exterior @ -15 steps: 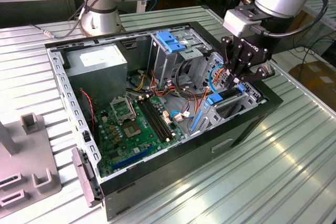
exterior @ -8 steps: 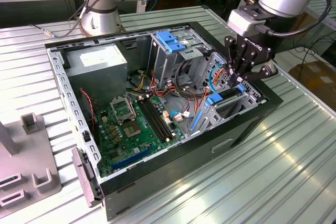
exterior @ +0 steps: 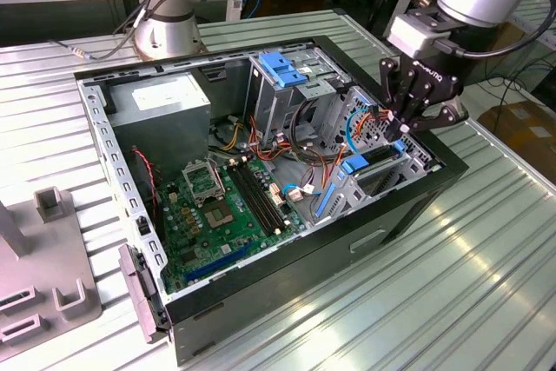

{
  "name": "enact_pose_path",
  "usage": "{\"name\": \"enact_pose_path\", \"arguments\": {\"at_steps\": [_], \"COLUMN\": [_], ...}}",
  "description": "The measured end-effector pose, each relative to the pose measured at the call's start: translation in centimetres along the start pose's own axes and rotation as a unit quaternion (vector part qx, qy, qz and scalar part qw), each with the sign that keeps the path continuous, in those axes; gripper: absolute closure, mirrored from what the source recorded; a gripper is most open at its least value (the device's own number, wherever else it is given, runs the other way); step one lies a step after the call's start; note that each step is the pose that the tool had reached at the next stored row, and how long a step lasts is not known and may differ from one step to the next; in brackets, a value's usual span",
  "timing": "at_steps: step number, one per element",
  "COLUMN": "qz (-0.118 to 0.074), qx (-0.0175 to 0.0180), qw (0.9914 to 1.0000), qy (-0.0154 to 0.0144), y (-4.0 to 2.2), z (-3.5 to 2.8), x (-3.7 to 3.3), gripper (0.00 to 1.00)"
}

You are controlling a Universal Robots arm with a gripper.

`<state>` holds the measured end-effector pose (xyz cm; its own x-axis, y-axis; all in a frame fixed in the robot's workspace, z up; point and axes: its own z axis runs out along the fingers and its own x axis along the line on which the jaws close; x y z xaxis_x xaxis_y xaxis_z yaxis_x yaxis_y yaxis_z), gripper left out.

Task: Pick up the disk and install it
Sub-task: 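Insert the first disk wire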

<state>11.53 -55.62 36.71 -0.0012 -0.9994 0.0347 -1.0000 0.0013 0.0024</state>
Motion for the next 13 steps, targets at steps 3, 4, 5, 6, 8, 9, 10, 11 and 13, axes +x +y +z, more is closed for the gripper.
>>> {"name": "enact_pose_path", "arguments": {"at_steps": [3, 4, 5, 6, 8, 9, 10, 11, 13], "qz": [-0.006, -0.01, -0.014, -0.02, -0.047, -0.06, -0.067, -0.076, -0.083], "qx": [0.0002, 0.0003, 0.0005, 0.0007, 0.0016, 0.0021, 0.0024, 0.0026, 0.0029], "qw": [0.99998, 0.99995, 0.99991, 0.99979, 0.99891, 0.99822, 0.99772, 0.99711, 0.99656], "qy": [0.0, 0.0, 0.0, 0.0001, 0.0001, 0.0001, 0.0002, 0.0002, 0.0004], "y": [-0.29, -0.33, -0.34, -0.35, -0.38, -0.4, -0.41, -0.41, -0.42], "z": [0.0, 0.0, 0.0, 0.0, 0.01, 0.01, 0.02, 0.02, 0.03], "x": [0.0, 0.0, 0.0, 0.0, 0.0, 0.0, 0.0, 0.0, 0.0], "gripper": [0.89, 0.89, 0.89, 0.89, 0.89, 0.89, 0.89, 0.89, 0.89]}}
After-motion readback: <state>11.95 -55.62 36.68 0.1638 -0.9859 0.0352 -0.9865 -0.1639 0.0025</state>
